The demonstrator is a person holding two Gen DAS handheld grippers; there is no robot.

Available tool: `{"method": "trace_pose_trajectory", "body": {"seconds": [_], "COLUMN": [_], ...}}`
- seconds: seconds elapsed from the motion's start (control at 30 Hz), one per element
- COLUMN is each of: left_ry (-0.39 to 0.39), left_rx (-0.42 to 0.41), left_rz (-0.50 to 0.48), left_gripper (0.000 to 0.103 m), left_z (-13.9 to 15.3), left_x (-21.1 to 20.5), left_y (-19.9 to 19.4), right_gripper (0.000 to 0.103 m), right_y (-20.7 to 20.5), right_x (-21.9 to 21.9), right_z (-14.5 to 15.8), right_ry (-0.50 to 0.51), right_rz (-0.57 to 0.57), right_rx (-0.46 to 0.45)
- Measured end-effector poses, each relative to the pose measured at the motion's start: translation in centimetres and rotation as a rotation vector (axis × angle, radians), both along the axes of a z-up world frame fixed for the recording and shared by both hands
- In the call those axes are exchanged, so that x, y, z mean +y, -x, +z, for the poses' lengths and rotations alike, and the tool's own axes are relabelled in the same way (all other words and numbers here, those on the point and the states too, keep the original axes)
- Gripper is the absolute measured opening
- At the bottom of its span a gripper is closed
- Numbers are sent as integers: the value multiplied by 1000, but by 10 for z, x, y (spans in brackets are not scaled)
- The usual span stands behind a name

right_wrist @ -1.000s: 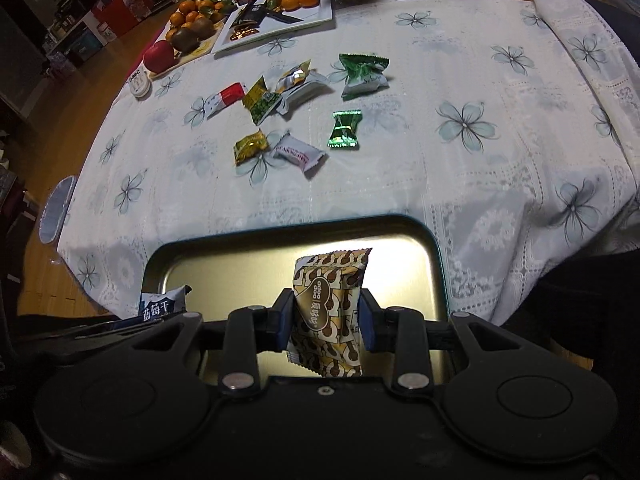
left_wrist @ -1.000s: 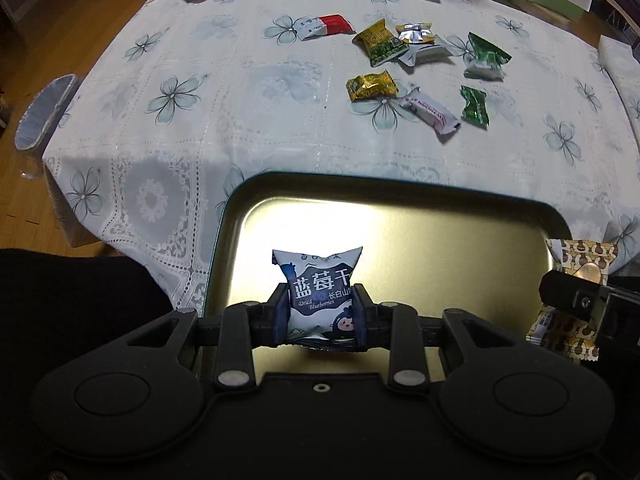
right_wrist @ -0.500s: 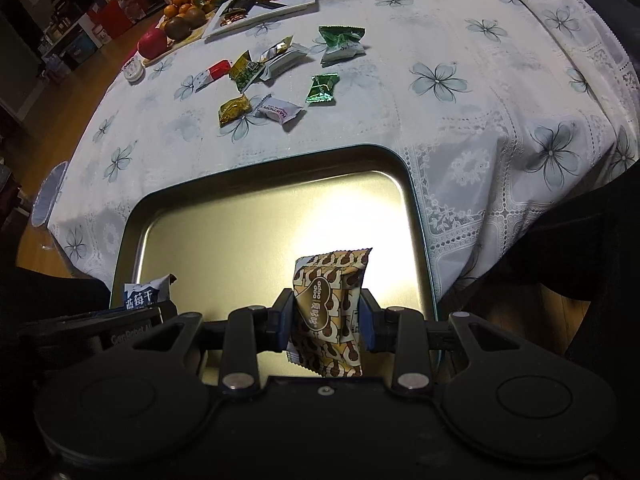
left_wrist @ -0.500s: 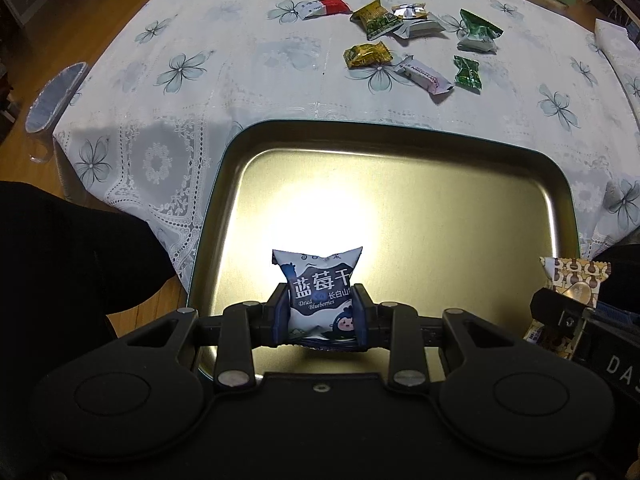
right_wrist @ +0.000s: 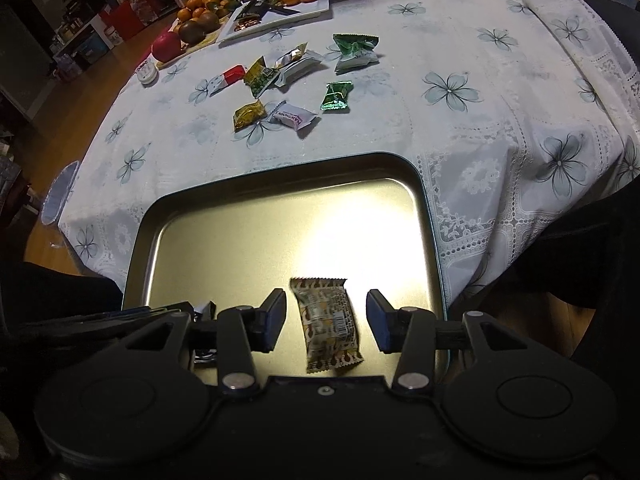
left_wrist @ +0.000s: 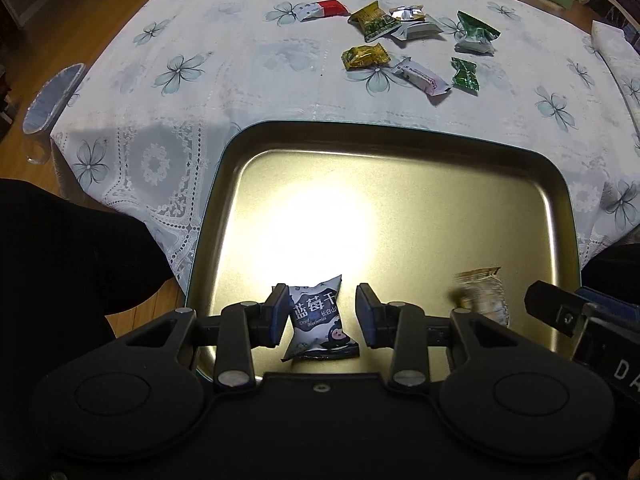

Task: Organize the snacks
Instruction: 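Carry both packets back and release them onto the gold tray, then open both tools and lift them away from the tray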

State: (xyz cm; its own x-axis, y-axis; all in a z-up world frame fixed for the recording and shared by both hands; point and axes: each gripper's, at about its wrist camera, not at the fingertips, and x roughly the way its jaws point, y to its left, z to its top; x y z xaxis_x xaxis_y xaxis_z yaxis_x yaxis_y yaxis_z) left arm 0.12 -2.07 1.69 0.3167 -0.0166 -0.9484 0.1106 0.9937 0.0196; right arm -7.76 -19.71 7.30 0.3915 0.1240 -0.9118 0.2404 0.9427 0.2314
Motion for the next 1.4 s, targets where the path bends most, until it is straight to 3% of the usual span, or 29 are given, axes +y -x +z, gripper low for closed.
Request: {"method": "trace_pose_trajectory", "body": {"seconds": [0.17, 0.3, 0.73, 1.4], "left_ry": [0, 1, -1, 4], "left_rx": [-3, -7, -9, 17], "left_rz": [-5, -8, -9, -28], "left_gripper": [47, 47, 47, 47], "left_z": [1, 3, 3, 2], "left_x": [-1, -2, -3, -5], "left_y": [1, 2, 4, 8], "right_gripper": [55, 67, 67, 67], "right_y": [2, 2, -3, -4], "right_x": [0, 1, -8, -4], "right_z": [2, 2, -12, -16], "right_ry": [10, 51, -34, -20], "right_rz": [3, 22, -13, -13], "right_rx": [-2, 11, 94, 120]}}
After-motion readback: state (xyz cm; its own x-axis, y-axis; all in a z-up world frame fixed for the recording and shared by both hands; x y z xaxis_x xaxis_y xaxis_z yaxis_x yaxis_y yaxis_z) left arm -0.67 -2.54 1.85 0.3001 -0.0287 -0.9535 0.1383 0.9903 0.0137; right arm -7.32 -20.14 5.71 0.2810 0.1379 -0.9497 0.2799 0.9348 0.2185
